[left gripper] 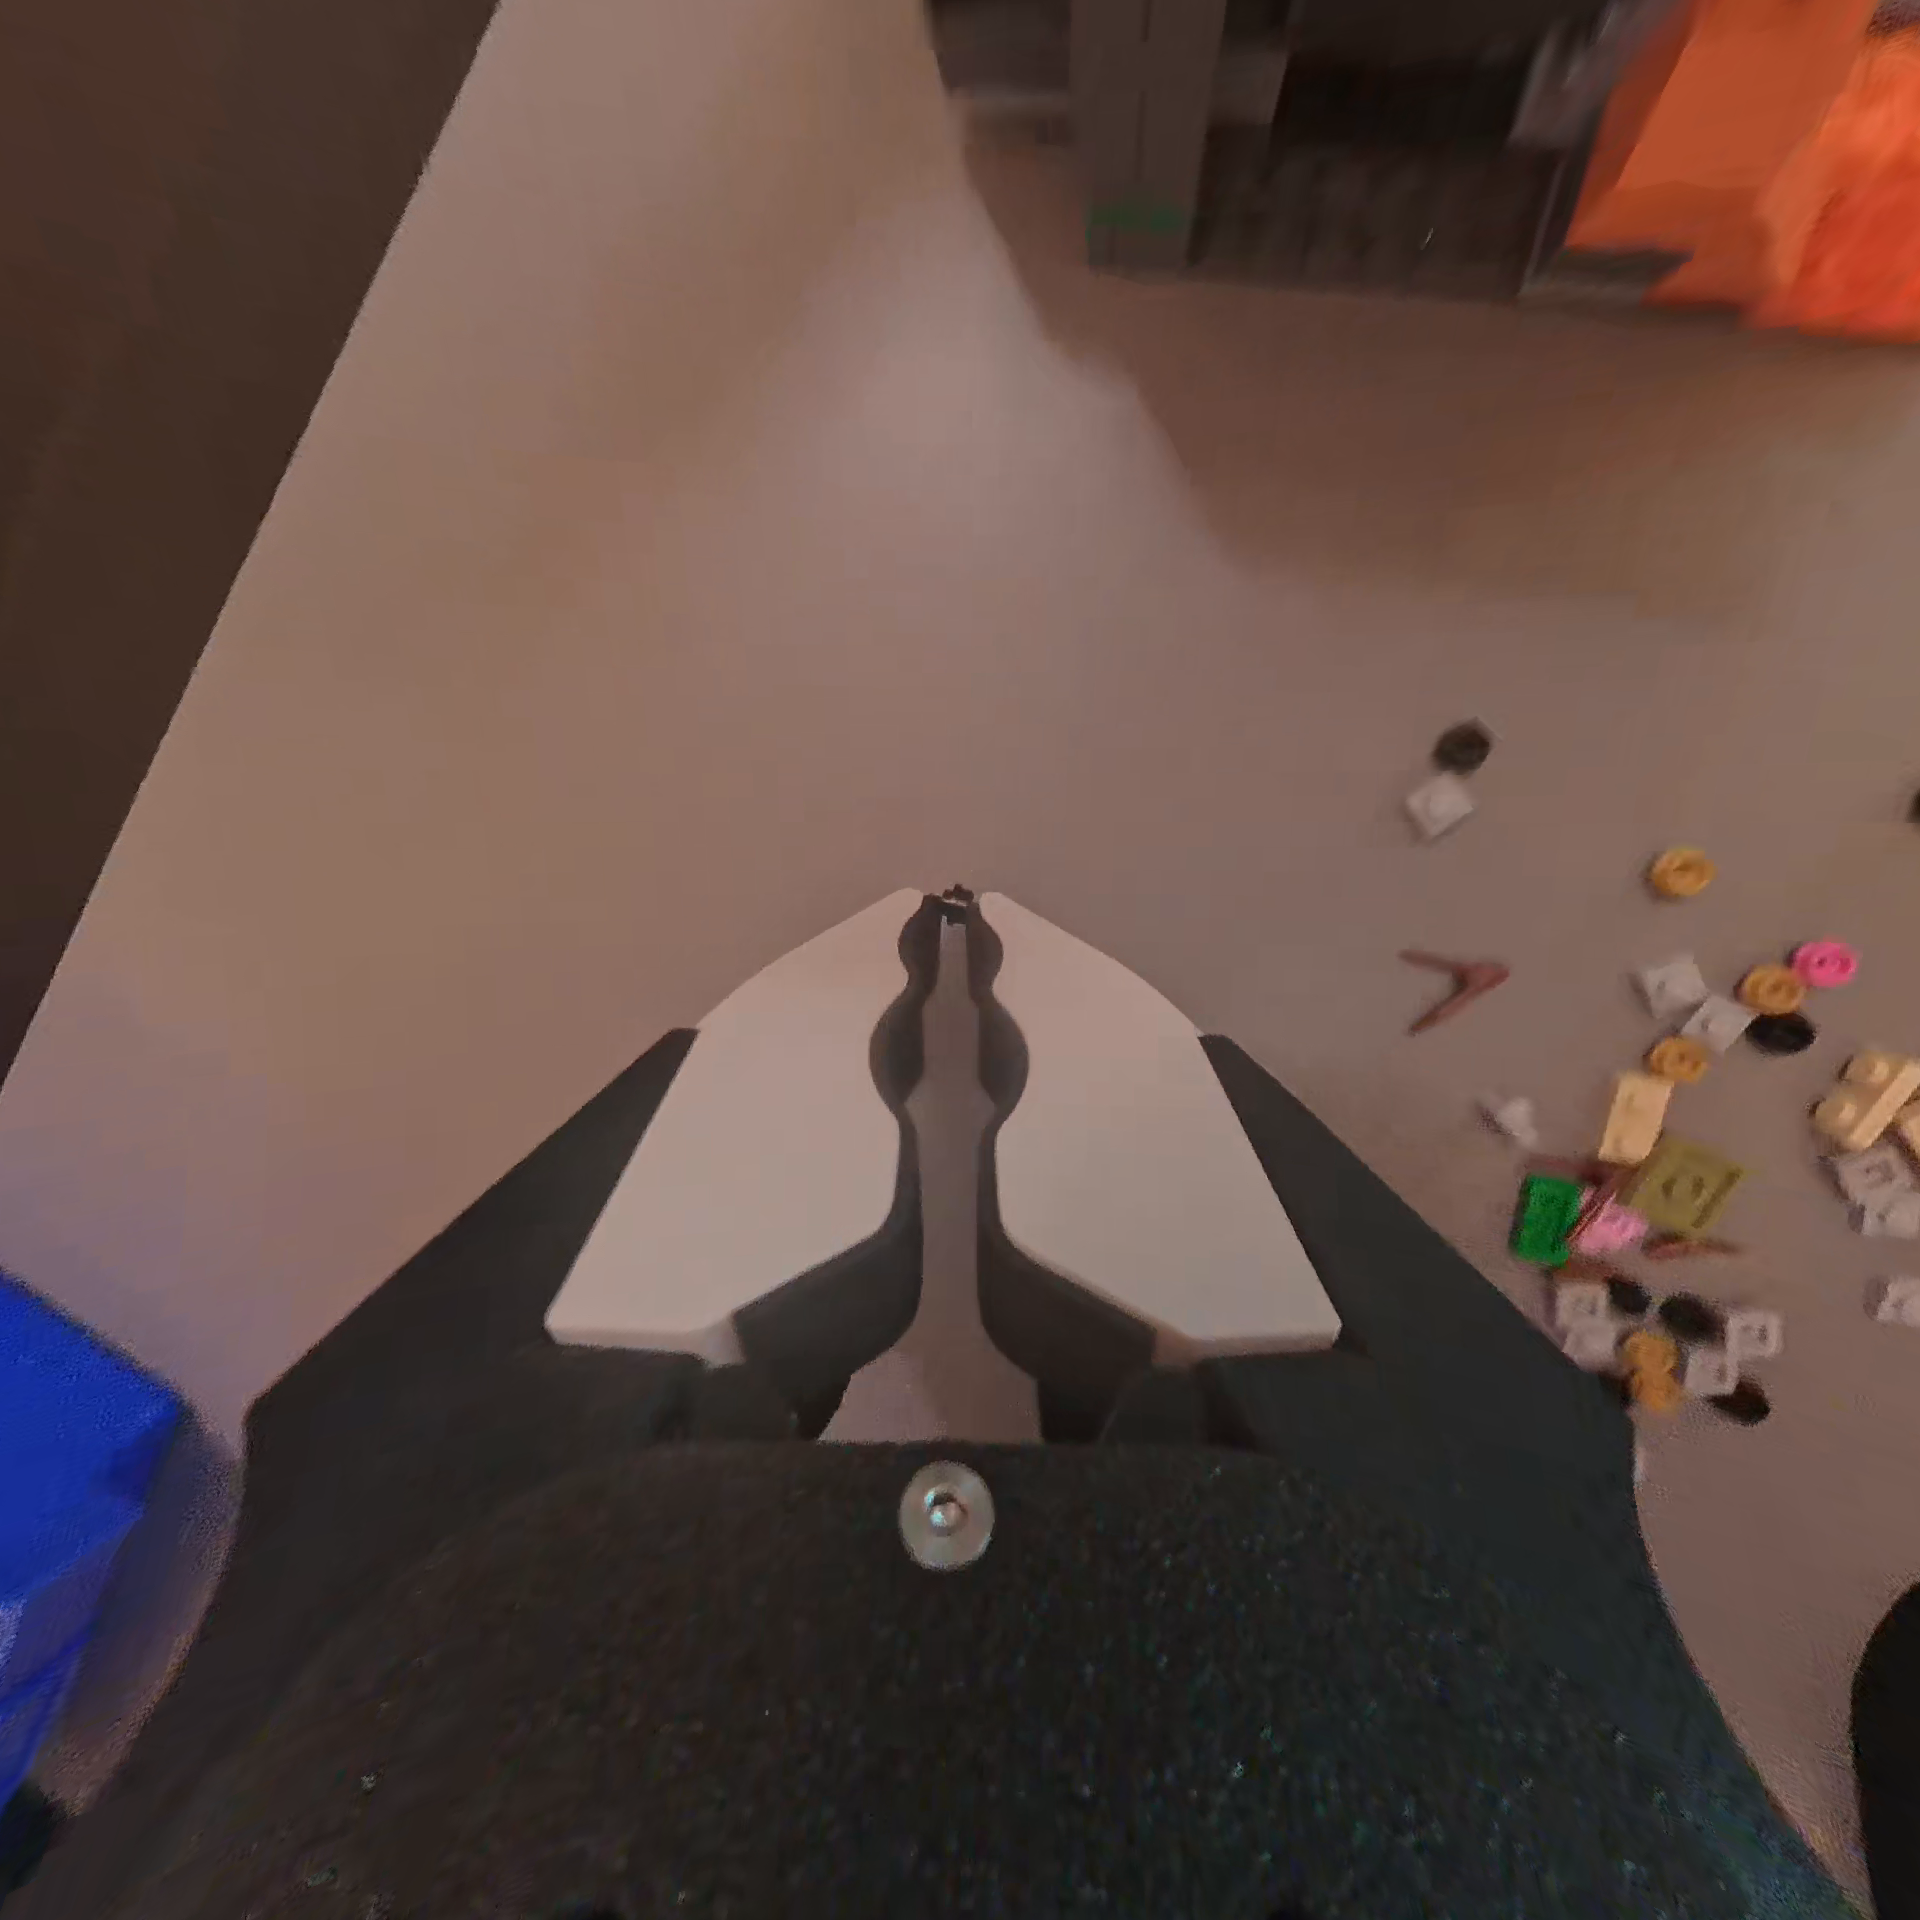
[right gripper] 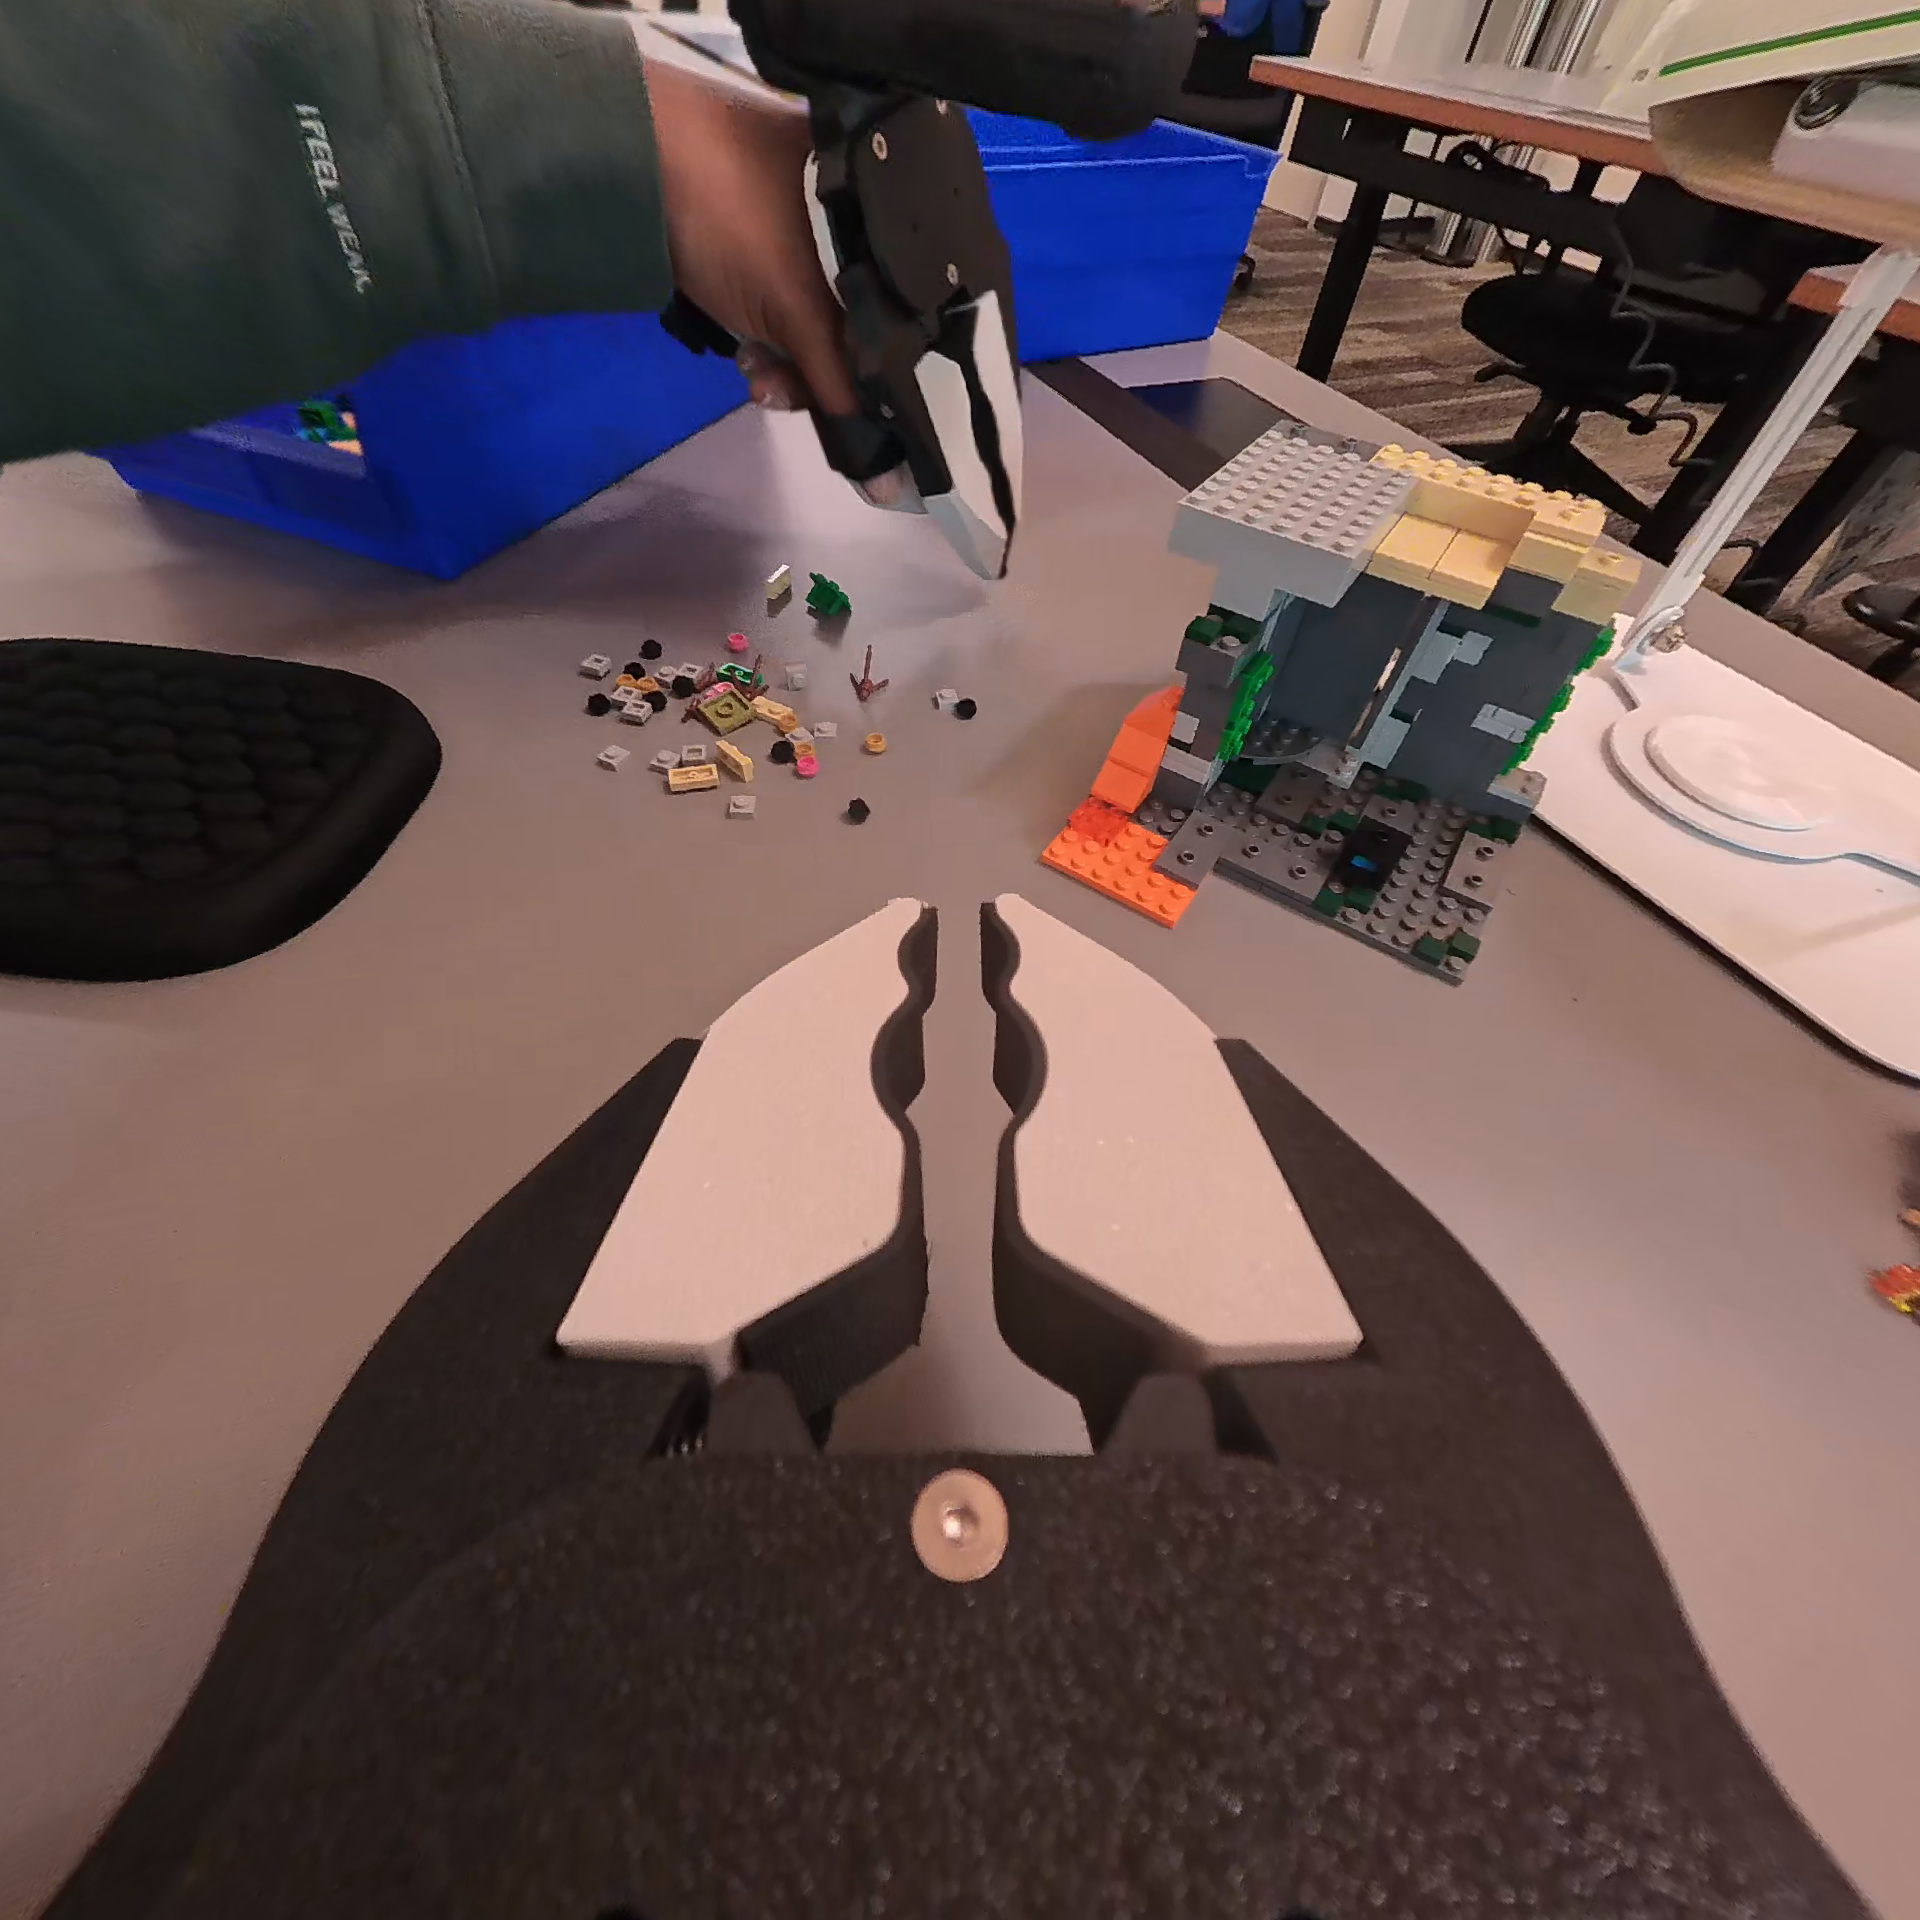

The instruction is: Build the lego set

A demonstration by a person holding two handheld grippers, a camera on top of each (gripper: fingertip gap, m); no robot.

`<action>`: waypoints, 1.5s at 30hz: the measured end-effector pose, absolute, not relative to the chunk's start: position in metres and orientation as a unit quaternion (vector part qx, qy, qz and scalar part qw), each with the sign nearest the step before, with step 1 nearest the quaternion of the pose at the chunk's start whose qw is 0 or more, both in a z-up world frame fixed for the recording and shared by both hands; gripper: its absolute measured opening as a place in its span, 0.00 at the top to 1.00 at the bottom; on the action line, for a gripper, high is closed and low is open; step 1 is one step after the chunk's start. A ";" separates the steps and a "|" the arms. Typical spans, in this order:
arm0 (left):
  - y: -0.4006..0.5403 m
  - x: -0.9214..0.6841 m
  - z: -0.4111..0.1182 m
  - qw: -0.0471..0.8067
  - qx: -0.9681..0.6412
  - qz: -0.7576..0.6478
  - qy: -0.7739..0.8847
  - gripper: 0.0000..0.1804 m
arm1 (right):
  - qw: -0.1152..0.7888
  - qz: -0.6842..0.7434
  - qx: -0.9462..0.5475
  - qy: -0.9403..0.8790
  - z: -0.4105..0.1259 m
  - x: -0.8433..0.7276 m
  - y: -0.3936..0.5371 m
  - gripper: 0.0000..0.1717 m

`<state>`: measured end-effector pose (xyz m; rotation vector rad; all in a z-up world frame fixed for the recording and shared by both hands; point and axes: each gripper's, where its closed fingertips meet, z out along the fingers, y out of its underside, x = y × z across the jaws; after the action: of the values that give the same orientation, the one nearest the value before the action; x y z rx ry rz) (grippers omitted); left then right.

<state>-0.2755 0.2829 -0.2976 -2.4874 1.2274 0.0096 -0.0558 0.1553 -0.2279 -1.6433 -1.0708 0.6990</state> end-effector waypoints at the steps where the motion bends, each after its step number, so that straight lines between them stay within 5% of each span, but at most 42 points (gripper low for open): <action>1: 0.281 -0.284 -0.299 0.172 -0.884 0.018 0.435 0.98 | 0.506 0.290 -0.681 -0.443 -0.228 -0.056 0.155 0.96; 16: 0.261 -0.302 -0.290 0.130 -0.894 0.017 0.428 0.92 | 0.504 0.289 -0.681 -0.447 -0.229 -0.057 0.154 0.96; 26: 0.238 -0.207 -0.298 0.135 -0.858 -0.100 0.486 0.90 | 0.505 0.286 -0.680 -0.448 -0.228 -0.057 0.154 0.96; 45: 0.260 -0.271 -0.297 0.122 -0.895 -0.038 0.428 0.96 | 0.505 0.287 -0.679 -0.449 -0.228 -0.057 0.154 0.96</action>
<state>-0.2705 0.2605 -0.2969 -2.6110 1.2496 -0.1098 -0.0574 0.1538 -0.2282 -1.6389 -1.0844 0.6922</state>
